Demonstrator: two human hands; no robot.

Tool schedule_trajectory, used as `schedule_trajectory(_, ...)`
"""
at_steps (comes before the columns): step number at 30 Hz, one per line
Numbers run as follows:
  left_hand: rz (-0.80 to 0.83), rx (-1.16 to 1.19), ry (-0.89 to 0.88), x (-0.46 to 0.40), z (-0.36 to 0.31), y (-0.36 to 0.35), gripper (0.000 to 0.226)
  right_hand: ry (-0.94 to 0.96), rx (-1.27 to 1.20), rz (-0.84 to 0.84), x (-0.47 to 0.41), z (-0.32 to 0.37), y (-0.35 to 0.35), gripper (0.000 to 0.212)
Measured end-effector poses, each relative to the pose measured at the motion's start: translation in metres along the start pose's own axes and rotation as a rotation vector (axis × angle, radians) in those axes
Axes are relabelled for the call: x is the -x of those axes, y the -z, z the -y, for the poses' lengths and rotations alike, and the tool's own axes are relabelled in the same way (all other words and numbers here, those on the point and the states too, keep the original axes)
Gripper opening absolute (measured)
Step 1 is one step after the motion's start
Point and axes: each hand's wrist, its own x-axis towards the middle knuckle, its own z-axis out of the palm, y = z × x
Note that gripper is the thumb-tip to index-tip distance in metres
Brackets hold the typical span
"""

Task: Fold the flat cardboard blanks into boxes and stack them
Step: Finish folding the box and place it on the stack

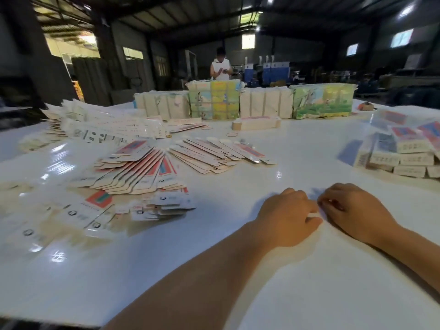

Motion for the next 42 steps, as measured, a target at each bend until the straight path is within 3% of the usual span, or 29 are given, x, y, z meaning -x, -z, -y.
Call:
schedule_trajectory(6, -0.055, 0.345, 0.314, -0.007, 0.022, 0.032, 0.023, 0.072, -0.069, -0.052, -0.001, -0.014, -0.005, 0.017)
schedule_trajectory(9, -0.058, 0.112, 0.415, -0.016, 0.080, 0.086, 0.024, 0.044, -0.075, -0.041, -0.012, -0.033, -0.026, 0.027)
schedule_trajectory(13, -0.082, -0.217, 0.745, 0.003, 0.186, 0.144, 0.031, -0.258, -0.114, 0.146, -0.041, -0.055, -0.078, 0.025)
schedule_trajectory(17, -0.085, -0.227, 1.083, 0.037, 0.264, 0.157, 0.059, -0.371, -0.141, 0.144, -0.051, -0.067, -0.094, 0.028)
schedule_trajectory(20, 0.021, -0.141, 1.187, 0.050, 0.295, 0.146, 0.089, -0.391, -0.119, 0.143, -0.054, -0.072, -0.095, 0.028)
schedule_trajectory(22, 0.080, -0.117, 1.183, 0.054, 0.304, 0.133, 0.097, -0.386, -0.125, 0.137, -0.057, -0.078, -0.097, 0.028)
schedule_trajectory(26, 0.001, -0.079, 1.176, 0.049, 0.304, 0.127, 0.093, -0.372, -0.173, 0.130, -0.057, -0.076, -0.088, 0.029)
schedule_trajectory(28, -0.012, -0.048, 1.179, 0.047, 0.304, 0.133, 0.092, -0.266, -0.155, 0.162, -0.053, -0.072, -0.081, 0.063)
schedule_trajectory(29, -0.034, -0.032, 1.185, 0.047, 0.305, 0.136, 0.091, -0.230, -0.139, 0.161, -0.049, -0.068, -0.075, 0.066)
schedule_trajectory(31, -0.146, -0.027, 1.210, 0.049, 0.301, 0.143, 0.086, -0.172, -0.144, 0.135, -0.038, -0.052, -0.058, 0.053)
schedule_trajectory(33, -0.270, -0.110, 1.185, 0.044, 0.285, 0.154, 0.080, -0.023, -0.058, -0.028, -0.022, -0.034, -0.034, 0.048)
schedule_trajectory(37, -0.371, -0.101, 0.895, 0.011, 0.216, 0.161, 0.072, 0.028, -0.032, -0.061, -0.005, -0.001, 0.003, 0.024)
schedule_trajectory(42, -0.176, 0.056, 0.448, -0.012, 0.087, 0.099, 0.087, -0.026, -0.095, -0.035, -0.006, 0.000, 0.005, 0.011)
